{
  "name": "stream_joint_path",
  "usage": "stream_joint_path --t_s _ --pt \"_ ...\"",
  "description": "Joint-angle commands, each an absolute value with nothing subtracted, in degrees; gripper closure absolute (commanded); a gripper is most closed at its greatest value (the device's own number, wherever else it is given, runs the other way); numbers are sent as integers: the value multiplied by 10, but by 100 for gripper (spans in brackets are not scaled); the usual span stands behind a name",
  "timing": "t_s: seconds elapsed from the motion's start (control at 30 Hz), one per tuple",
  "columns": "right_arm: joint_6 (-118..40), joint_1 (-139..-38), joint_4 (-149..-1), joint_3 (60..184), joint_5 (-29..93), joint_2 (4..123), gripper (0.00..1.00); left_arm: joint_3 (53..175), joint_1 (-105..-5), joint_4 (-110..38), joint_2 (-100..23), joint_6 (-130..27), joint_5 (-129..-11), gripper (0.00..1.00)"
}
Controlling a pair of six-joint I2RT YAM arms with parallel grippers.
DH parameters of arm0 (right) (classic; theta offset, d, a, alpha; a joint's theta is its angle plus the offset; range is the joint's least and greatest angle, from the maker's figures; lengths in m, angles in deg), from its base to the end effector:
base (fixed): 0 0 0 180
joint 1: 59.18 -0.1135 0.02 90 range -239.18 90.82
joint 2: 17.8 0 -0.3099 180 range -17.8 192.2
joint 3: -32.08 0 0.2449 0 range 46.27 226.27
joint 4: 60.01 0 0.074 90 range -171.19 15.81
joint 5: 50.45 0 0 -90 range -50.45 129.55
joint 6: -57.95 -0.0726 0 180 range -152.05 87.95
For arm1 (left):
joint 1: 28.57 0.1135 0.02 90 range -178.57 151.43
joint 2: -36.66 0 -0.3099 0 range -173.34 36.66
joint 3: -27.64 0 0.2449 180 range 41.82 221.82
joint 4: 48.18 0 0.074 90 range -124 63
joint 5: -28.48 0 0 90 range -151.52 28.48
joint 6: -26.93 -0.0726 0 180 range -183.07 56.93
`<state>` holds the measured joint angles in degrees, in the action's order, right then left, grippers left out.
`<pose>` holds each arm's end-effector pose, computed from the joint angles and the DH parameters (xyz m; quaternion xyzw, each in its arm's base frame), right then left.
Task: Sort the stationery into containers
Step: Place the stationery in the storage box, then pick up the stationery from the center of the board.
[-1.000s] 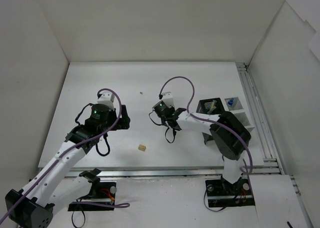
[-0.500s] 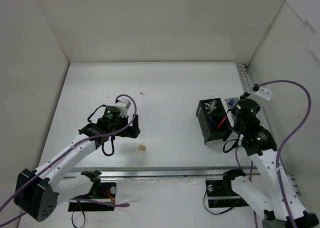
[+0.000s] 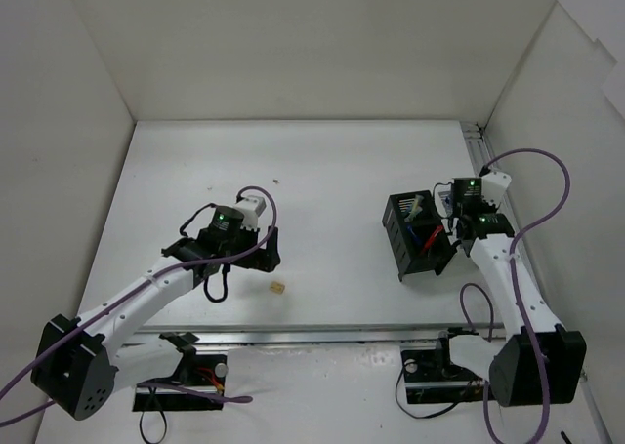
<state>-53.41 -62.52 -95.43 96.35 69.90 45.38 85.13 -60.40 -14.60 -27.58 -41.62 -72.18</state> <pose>0.2396 -0.0228 0.3177 0.2544 0.8238 -0.1297 0.4897 0.1962 -0.1376 0.2698 0.1206 0.8964 -0.2629 0.3360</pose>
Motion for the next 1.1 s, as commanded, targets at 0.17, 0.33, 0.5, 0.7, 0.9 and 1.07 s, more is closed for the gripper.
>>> stream_joint_path --t_s 0.17,0.33,0.5,0.7,0.9,1.07 --pt "-561 -543 -931 959 632 444 80 859 -616 -167 -256 -409 -726 0" --pt "-544 -543 -930 950 593 388 59 860 -622 -149 -279 -407 -727 0" --pt "-533 -543 -931 953 563 347 44 854 -641 -150 -299 -400 -723 0" --pt "-505 -569 -929 967 531 328 2 839 -671 -176 -343 -410 -725 0" --pt "-497 -576 -925 967 524 322 2 842 -708 -162 -394 -398 -716 5" --pt "-494 -576 -925 962 526 321 2 825 -728 -163 -429 -371 -679 9"
